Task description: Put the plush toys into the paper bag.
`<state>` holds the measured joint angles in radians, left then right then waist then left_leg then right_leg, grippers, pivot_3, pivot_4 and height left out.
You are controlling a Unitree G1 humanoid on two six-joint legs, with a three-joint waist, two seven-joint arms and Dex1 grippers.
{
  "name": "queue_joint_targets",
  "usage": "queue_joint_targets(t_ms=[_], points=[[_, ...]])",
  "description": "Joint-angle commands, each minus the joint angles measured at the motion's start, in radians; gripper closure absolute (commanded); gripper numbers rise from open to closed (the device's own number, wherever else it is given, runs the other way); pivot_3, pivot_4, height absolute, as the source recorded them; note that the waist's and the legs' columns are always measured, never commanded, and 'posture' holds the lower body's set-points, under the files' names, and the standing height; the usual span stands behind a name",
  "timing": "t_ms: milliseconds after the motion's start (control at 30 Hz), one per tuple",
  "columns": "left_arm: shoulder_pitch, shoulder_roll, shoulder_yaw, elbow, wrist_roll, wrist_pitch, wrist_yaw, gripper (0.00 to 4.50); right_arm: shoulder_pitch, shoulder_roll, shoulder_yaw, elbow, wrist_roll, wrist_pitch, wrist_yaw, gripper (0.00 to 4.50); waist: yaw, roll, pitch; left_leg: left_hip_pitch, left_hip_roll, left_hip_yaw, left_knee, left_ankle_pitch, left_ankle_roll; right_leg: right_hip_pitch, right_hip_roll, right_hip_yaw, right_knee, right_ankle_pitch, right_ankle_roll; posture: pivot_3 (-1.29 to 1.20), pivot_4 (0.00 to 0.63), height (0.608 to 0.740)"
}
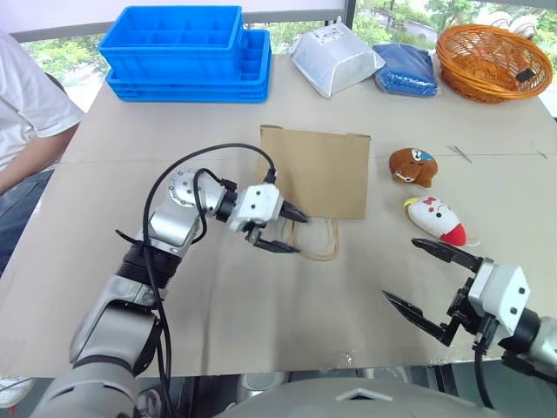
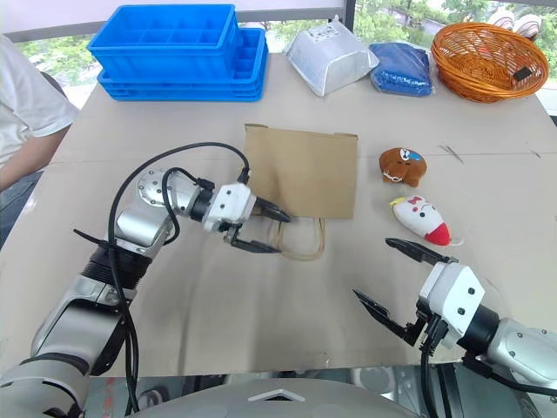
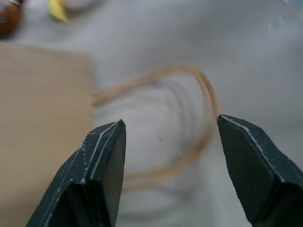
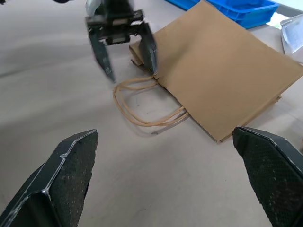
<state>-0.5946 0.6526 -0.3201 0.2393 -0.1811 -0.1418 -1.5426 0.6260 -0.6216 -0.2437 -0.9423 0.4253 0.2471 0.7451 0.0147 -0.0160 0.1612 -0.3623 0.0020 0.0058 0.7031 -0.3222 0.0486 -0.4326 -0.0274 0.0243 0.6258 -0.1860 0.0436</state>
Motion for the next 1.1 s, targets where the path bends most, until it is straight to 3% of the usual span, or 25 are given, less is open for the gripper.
queue_joint_targets(t_ms=[33,433,1100], points=[[-0.014,0.005,0.009,0.016,0.005,-0.09,-0.03,1.12,0.028,0.006,-0.01,-0.045,-0.007,-0.032,0.0,0.0,0.001,0.0,0.0,0.0,0.0,0.0,0.0,0.0,0.0,0.0,-0.001,0.0,0.0,0.0,0.0,0.0,0.15,0.74],[-0.091,-0.062,-0.004,0.25,0.118,-0.397,0.03,1.12,0.1,0.022,-0.013,-0.076,-0.022,-0.051,-0.013,0.0,-0.001,0.0,0.0,0.0,0.0,0.001,0.0,0.0,0.001,0.0,0.0,0.0,0.0,0.0,0.0,0.0,0.15,0.74],[-0.162,-0.088,0.015,0.374,0.109,-0.457,0.057,1.12,0.102,0.029,0.018,-0.077,-0.035,-0.055,-0.031,0.0,-0.001,0.0,0.0,0.0,0.0,0.001,0.0,-0.001,0.001,0.0,0.0,0.0,0.0,0.0,0.0,0.0,0.15,0.74]])
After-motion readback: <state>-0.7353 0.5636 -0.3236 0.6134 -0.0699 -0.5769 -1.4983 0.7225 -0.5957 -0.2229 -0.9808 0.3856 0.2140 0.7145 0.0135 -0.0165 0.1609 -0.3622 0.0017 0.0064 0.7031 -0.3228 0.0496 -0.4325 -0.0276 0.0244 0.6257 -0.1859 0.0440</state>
